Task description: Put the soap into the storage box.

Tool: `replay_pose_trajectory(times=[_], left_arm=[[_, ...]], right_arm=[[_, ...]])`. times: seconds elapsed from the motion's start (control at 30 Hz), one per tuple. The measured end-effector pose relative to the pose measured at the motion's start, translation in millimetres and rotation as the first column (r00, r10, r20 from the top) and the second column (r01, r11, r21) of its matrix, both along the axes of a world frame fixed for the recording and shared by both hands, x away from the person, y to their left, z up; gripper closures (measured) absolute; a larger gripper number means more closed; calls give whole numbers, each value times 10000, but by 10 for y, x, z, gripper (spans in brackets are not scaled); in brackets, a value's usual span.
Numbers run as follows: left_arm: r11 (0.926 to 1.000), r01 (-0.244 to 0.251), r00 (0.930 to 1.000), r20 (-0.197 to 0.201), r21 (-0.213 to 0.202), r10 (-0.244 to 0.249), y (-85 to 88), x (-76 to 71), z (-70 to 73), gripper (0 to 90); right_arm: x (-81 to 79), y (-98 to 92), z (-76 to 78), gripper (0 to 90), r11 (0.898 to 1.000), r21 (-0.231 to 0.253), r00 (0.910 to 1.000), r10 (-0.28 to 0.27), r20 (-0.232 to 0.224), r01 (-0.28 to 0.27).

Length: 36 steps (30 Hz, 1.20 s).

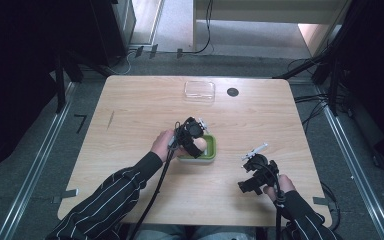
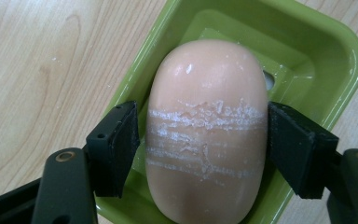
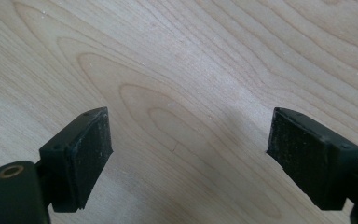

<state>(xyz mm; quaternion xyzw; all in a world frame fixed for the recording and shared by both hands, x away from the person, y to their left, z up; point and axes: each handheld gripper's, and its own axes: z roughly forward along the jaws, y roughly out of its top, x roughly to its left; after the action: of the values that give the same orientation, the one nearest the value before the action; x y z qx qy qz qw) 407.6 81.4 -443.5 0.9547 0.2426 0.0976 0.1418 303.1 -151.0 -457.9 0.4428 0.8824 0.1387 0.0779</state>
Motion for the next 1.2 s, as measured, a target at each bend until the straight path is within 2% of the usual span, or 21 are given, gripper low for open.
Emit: replay_pose_trajectory(times=[0.13, 0.33, 0.5, 0.87, 1.2], left_arm=[[10000, -38, 9998, 211, -22, 39, -1, -5, 17, 246], [9998, -175, 9995, 260, -34, 176, 13, -5, 32, 188], [9993, -287, 9986, 443, -241, 297, 29, -19, 87, 138], [9983, -436, 9986, 294, -387, 448, 134, -59, 216, 106], [9976, -662, 9978, -48, -217, 661, 334, -128, 290, 83]], right_arm=[[1, -2, 1, 141, 10000, 5, 10000, 19, 23, -19], [0, -2, 4, 141, 10000, 7, 10000, -4, 26, 4], [2, -5, 6, 141, 10000, 25, 10000, -39, 25, 39], [-3, -6, 11, 141, 10000, 76, 10000, -58, 32, 58], [-2, -8, 18, 141, 10000, 89, 10000, -9, 73, 9]])
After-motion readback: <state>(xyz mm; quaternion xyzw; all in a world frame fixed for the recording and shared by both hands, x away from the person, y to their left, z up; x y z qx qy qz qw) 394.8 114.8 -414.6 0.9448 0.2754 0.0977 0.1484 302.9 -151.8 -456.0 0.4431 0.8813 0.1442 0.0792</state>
